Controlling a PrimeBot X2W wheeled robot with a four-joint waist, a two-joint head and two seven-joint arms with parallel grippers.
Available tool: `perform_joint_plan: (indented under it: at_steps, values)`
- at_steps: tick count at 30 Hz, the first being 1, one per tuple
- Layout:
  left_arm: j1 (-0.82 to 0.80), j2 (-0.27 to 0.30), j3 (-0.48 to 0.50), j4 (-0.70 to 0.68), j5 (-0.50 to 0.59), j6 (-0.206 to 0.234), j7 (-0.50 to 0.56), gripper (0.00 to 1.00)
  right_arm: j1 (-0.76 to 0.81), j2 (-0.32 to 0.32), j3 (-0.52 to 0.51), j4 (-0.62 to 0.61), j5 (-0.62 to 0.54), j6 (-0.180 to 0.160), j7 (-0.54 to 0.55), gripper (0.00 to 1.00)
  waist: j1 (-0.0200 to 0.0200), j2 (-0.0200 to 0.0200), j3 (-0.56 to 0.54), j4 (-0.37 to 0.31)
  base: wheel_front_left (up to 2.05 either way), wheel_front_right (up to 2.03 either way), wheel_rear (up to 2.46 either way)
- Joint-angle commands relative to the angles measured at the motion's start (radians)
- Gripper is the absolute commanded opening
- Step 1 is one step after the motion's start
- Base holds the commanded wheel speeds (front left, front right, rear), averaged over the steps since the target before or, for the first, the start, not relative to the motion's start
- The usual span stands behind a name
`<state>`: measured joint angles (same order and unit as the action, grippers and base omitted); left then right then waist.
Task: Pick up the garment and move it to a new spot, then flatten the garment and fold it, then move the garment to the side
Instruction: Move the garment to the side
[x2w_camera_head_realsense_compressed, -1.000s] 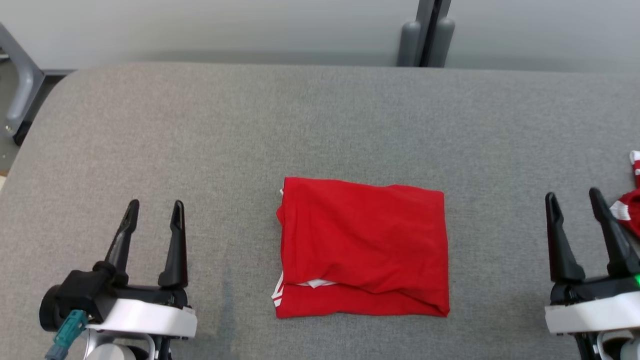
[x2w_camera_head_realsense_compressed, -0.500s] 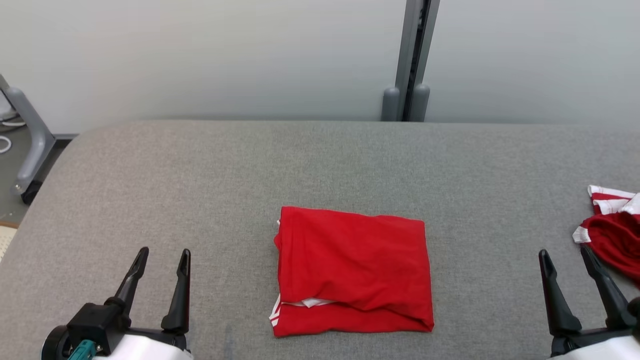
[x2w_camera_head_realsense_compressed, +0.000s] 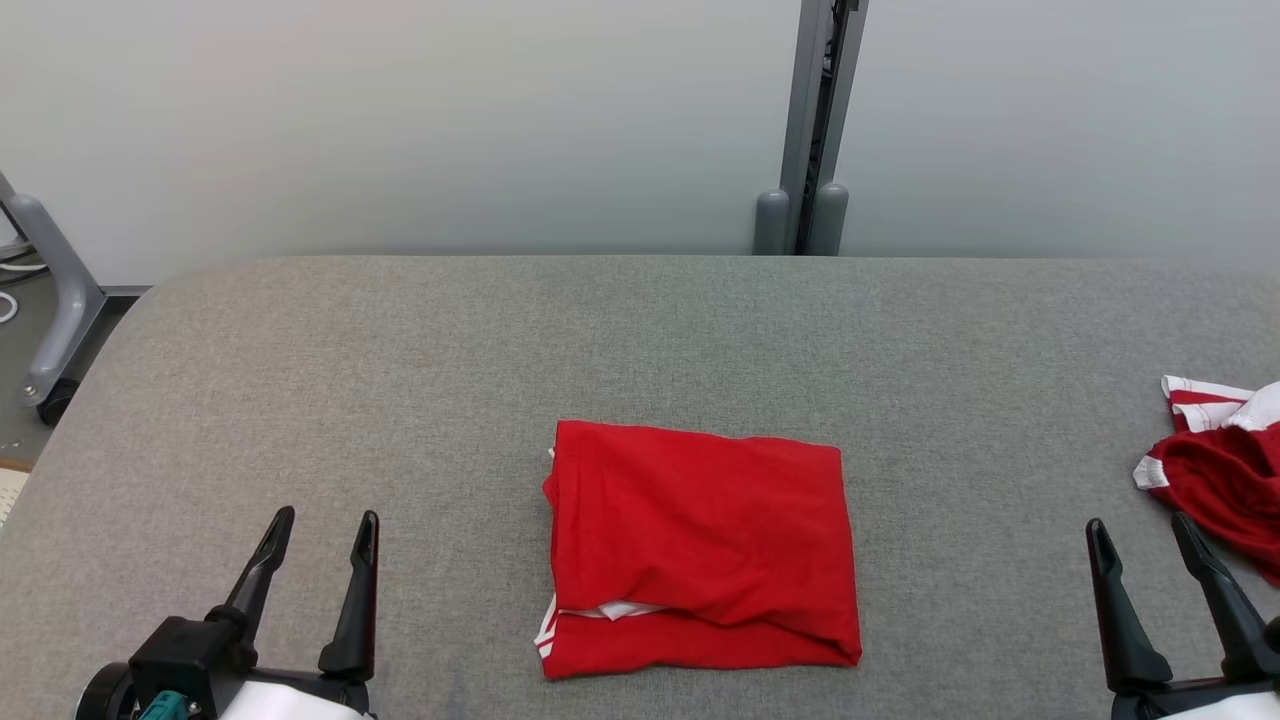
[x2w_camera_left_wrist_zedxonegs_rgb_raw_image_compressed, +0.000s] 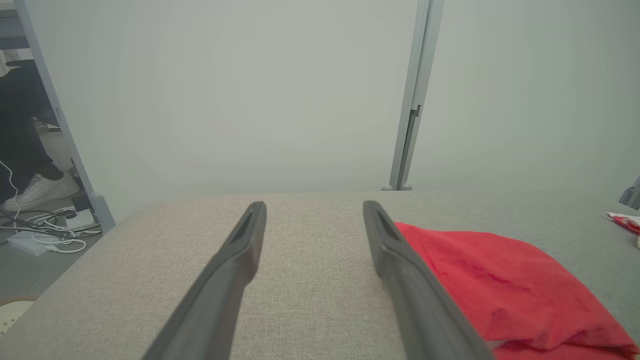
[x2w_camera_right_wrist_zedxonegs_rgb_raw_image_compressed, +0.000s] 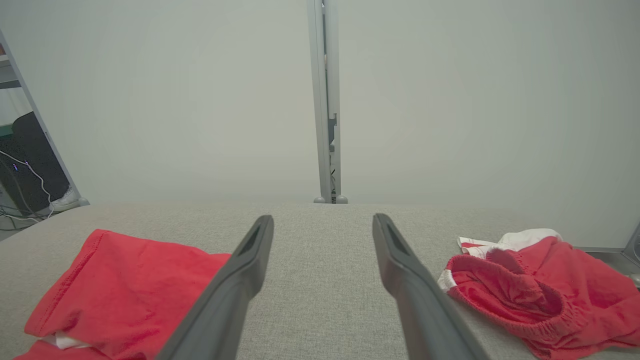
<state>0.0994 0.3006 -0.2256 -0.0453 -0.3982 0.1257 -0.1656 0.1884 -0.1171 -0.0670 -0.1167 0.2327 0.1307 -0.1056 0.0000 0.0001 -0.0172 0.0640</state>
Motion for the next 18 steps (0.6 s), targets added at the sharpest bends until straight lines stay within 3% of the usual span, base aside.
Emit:
perform_joint_plan:
  at_steps: [1, 18]
  values:
    - [0.014, 0.007, 0.002, -0.006, -0.003, 0.006, 0.001, 1.00, 0.001, -0.001, -0.007, -0.008, -0.005, 0.000, 0.003, 1.00, 0.0000, -0.0001, 0.002, 0.000, 0.00, 0.00, 0.00]
    - [0.012, 0.020, 0.002, -0.030, -0.006, 0.025, 0.016, 1.00, -0.006, 0.010, -0.013, -0.005, -0.011, 0.000, -0.005, 1.00, 0.0000, -0.0001, 0.010, -0.003, 0.00, 0.00, 0.00]
